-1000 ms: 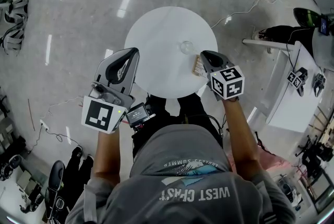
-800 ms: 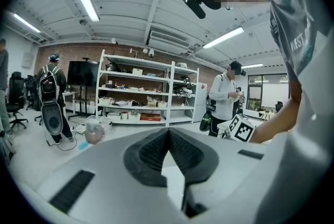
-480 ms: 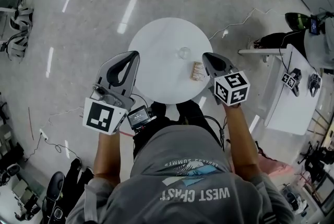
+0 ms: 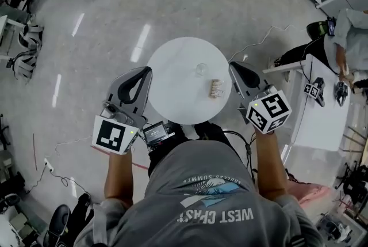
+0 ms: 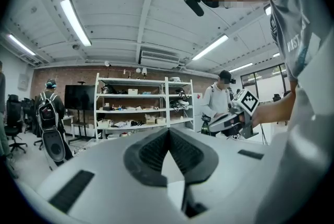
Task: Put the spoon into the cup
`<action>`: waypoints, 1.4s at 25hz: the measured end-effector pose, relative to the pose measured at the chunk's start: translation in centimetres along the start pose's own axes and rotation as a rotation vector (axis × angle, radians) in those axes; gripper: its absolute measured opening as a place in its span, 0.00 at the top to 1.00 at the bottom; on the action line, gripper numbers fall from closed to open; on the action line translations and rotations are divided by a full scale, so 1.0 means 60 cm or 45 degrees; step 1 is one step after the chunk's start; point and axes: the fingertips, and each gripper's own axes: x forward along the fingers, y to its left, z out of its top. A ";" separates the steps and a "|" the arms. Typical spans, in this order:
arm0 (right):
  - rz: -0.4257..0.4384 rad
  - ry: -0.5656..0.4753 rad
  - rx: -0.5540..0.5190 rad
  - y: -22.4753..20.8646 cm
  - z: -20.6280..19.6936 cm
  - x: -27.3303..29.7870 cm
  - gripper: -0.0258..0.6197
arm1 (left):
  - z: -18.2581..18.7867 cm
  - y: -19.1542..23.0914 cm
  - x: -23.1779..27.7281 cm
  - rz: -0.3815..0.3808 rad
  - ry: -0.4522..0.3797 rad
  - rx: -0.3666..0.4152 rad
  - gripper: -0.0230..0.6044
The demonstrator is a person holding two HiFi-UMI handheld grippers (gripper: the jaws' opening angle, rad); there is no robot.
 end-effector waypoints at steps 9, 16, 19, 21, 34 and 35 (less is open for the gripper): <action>-0.002 -0.203 -0.196 0.080 0.129 -0.076 0.96 | 0.044 0.012 -0.039 -0.035 -0.086 0.063 0.96; -0.044 -0.304 -0.375 0.124 0.191 -0.131 0.96 | 0.061 0.007 -0.049 -0.048 -0.123 0.096 0.96; -0.042 -0.333 -0.387 0.136 0.201 -0.142 0.96 | 0.063 0.004 -0.060 -0.049 -0.134 0.098 0.96; -0.043 -0.343 -0.391 0.141 0.204 -0.146 0.96 | 0.062 0.003 -0.066 -0.047 -0.132 0.099 0.96; -0.043 -0.323 -0.396 0.154 0.196 -0.142 0.96 | 0.051 0.010 -0.094 -0.029 -0.122 0.090 0.96; -0.043 -0.320 -0.397 0.154 0.196 -0.140 0.96 | 0.051 0.011 -0.094 -0.029 -0.123 0.084 0.96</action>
